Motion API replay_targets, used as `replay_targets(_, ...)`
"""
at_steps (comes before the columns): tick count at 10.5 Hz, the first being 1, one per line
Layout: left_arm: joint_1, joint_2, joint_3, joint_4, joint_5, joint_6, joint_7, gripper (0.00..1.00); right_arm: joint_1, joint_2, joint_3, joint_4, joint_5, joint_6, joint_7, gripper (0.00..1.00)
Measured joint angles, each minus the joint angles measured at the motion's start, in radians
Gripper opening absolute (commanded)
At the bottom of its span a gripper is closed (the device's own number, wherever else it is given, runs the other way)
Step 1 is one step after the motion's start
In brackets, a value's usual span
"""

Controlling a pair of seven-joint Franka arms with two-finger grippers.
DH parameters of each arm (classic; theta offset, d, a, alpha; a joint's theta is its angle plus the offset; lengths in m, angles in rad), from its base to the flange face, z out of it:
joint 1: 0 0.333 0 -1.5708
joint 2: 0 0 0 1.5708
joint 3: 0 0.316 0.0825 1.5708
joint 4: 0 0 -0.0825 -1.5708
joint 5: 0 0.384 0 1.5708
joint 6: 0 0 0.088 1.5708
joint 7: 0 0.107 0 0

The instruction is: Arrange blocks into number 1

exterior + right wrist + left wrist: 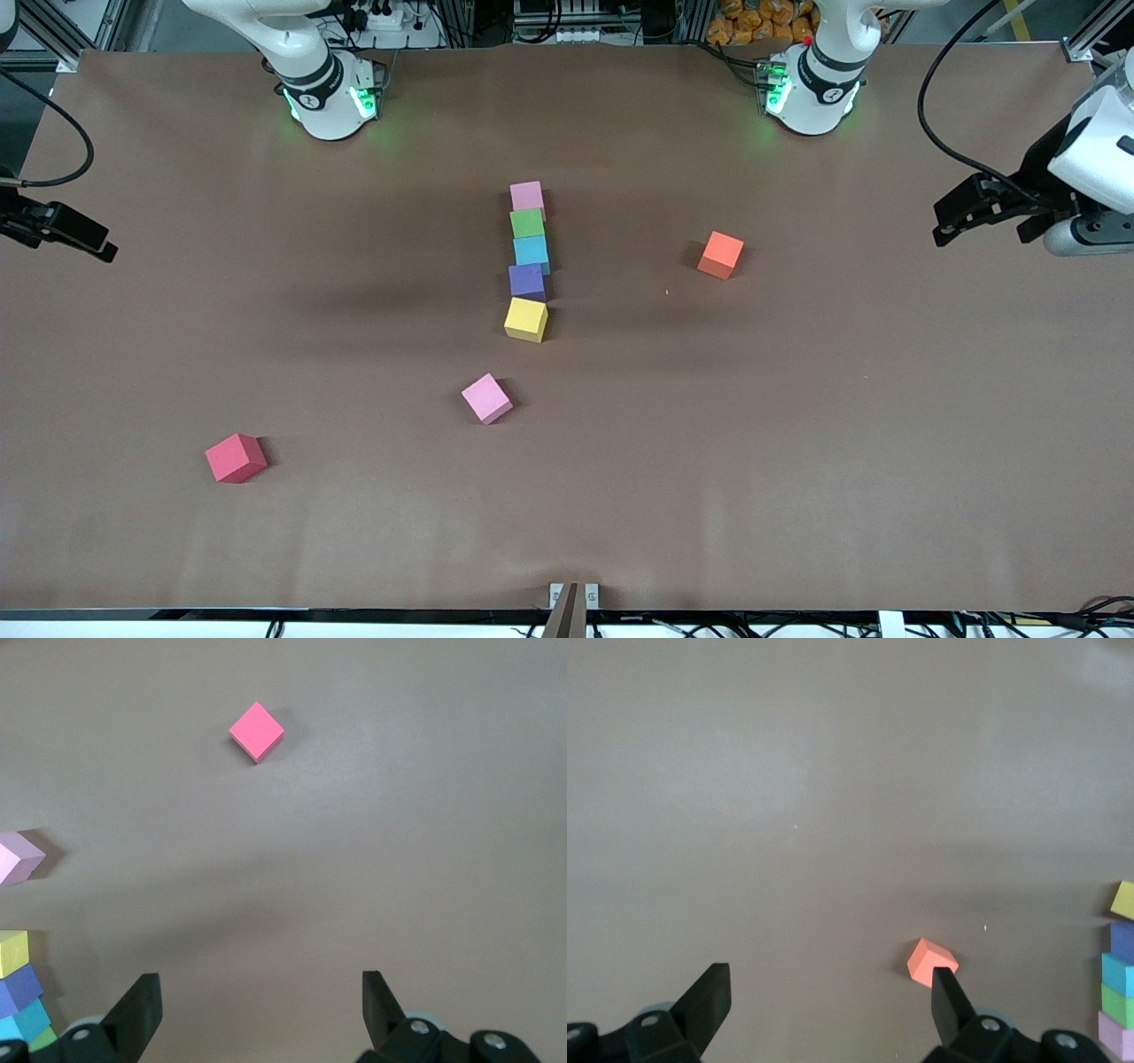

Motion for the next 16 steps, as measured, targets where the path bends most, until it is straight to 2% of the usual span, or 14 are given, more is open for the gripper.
replay_targets(5, -0.004, 0.0, -0.037, 0.001, 0.003, -0.042, 0.013, 1.0, 0.0, 0.0, 0.001, 0.0, -0.001, 0.0, 0.0, 1.0)
replay_targets(16, 0.002, 0.0, -0.036, 0.001, 0.003, -0.042, 0.013, 1.0, 0.0, 0.014, 0.015, 0.0, -0.001, 0.03, 0.0, 1.0)
